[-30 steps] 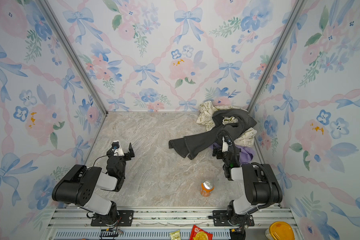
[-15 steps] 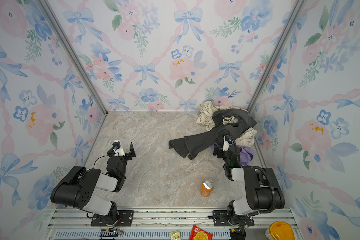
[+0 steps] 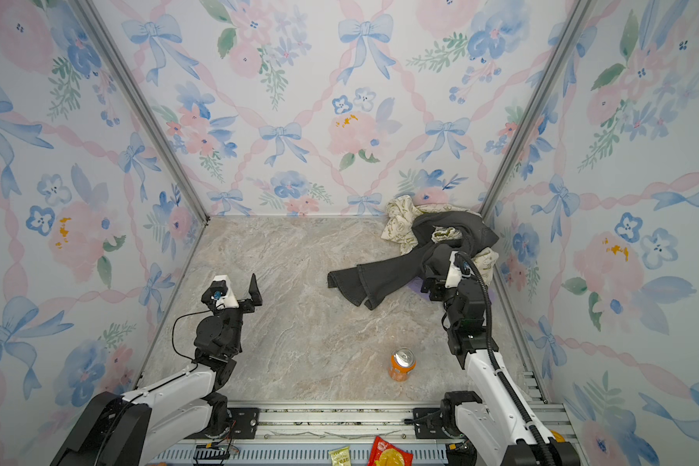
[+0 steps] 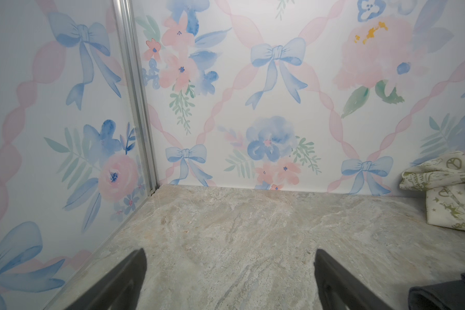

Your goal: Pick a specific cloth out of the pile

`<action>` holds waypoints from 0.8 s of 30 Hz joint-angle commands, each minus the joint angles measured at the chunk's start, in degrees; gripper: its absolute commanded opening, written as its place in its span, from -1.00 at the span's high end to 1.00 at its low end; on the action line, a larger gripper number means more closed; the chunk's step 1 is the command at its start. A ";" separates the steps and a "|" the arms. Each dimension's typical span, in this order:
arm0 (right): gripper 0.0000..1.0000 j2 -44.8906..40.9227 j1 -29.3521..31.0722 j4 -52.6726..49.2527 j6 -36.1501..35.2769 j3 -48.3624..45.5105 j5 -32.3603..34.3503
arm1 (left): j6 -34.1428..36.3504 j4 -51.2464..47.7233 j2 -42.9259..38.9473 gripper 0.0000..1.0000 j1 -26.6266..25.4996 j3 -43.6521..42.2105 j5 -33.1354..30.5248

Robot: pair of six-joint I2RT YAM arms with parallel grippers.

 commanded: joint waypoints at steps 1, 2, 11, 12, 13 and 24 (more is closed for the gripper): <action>-0.94 -3.44 -0.76 -12.98 7.91 1.48 4.81 | -4.42 -12.70 -6.93 -0.96 -1.49 2.41 -0.52; -0.94 -3.94 -1.81 -14.77 10.48 1.65 5.13 | -5.53 -14.16 -9.16 -0.96 -2.06 2.76 0.36; -0.98 0.92 -13.53 -22.84 28.14 0.76 1.69 | -7.67 -22.80 -17.06 -0.96 -6.40 4.24 4.47; -1.00 1.73 -14.51 -22.91 28.58 0.51 1.63 | -7.98 -23.33 -17.39 -0.96 -6.60 4.27 5.08; -0.98 2.55 -15.30 -22.87 30.53 0.34 1.64 | -8.29 -23.54 -17.60 -0.96 -6.79 4.29 5.62; -0.60 15.06 -26.11 -12.68 35.80 -1.05 -7.53 | -9.77 -25.30 -18.91 -0.96 -7.68 5.34 9.13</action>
